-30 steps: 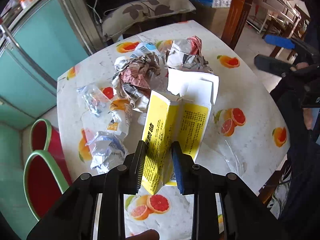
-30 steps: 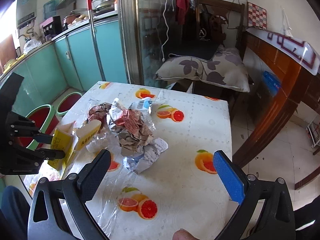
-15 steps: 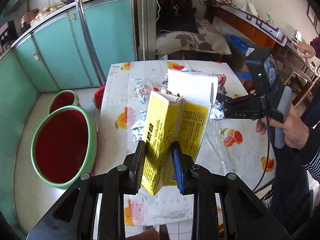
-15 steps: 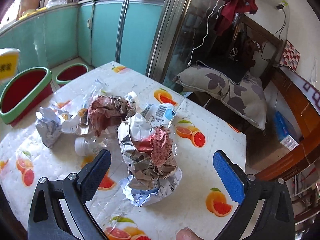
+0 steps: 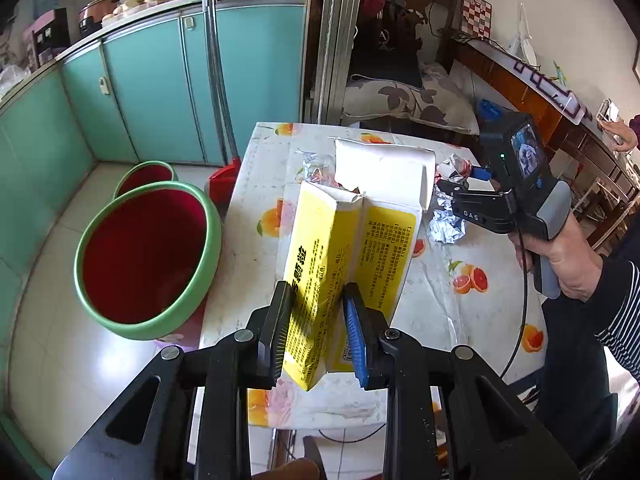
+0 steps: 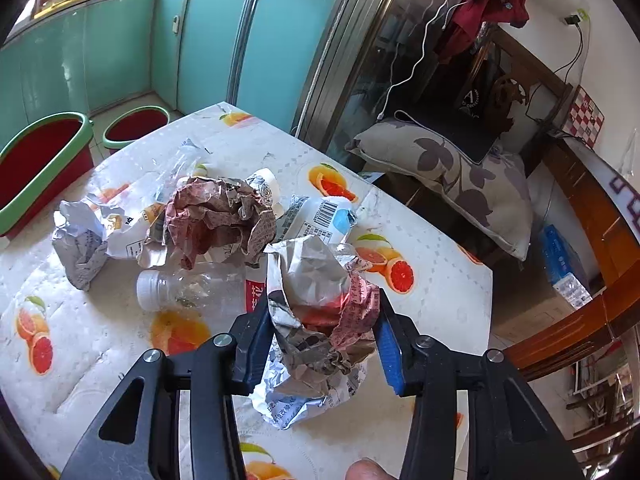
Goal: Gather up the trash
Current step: 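Grasp the crumpled paper wad with the right tool while the left tool lifts the box toward the bucket, then drop the medicine box in the bucket with left tool while right tool carries paper wad, then open the right tool to drop the paper wad into the bucket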
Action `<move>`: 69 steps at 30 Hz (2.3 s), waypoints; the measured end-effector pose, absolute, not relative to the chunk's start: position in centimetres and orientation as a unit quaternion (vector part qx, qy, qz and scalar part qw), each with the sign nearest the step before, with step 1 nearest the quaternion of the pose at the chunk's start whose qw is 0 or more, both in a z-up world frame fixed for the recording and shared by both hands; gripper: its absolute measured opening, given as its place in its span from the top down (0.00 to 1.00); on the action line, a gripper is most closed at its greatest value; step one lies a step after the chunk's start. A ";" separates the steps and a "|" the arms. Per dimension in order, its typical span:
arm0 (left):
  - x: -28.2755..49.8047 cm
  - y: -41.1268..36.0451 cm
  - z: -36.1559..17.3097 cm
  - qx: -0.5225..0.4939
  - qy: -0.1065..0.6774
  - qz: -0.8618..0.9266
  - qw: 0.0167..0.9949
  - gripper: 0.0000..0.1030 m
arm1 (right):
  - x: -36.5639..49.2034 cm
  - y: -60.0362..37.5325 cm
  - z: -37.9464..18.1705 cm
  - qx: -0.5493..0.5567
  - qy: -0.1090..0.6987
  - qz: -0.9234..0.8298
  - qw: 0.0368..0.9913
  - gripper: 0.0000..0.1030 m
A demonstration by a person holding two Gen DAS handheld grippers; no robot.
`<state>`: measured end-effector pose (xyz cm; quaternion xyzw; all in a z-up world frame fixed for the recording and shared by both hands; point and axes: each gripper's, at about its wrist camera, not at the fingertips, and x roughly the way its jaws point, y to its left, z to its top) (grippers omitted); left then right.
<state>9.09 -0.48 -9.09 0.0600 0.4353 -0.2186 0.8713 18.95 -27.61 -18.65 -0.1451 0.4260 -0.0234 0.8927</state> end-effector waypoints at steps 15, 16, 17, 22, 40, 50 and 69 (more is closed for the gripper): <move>14.3 7.9 -7.2 -0.017 0.386 -0.086 0.918 0.75 | 13.6 -20.5 -6.4 -0.101 0.357 0.029 0.928 0.57; 14.8 8.4 -7.3 -0.016 0.383 -0.078 0.920 0.75 | 13.5 -19.7 -6.0 -0.100 0.354 0.034 0.929 0.57; 15.4 9.1 -7.4 -0.016 0.382 -0.070 0.921 0.75 | 13.5 -18.9 -5.5 -0.097 0.351 0.041 0.931 0.57; 18.2 11.5 -8.8 -0.016 0.384 -0.040 0.922 0.75 | 13.6 -14.6 -3.9 -0.100 0.338 0.070 0.933 0.57; 22.7 15.0 -15.6 -0.029 0.445 -0.006 0.895 0.47 | 19.6 -2.7 -3.9 -0.120 0.335 0.148 0.923 0.57; 21.1 19.0 -13.3 -0.053 0.418 0.019 0.907 0.17 | 23.1 2.5 -5.7 -0.128 0.335 0.183 0.916 0.57; 14.1 26.7 -11.5 -0.099 0.385 0.105 0.911 0.01 | 30.2 13.8 -14.4 -0.136 0.385 0.221 0.886 0.48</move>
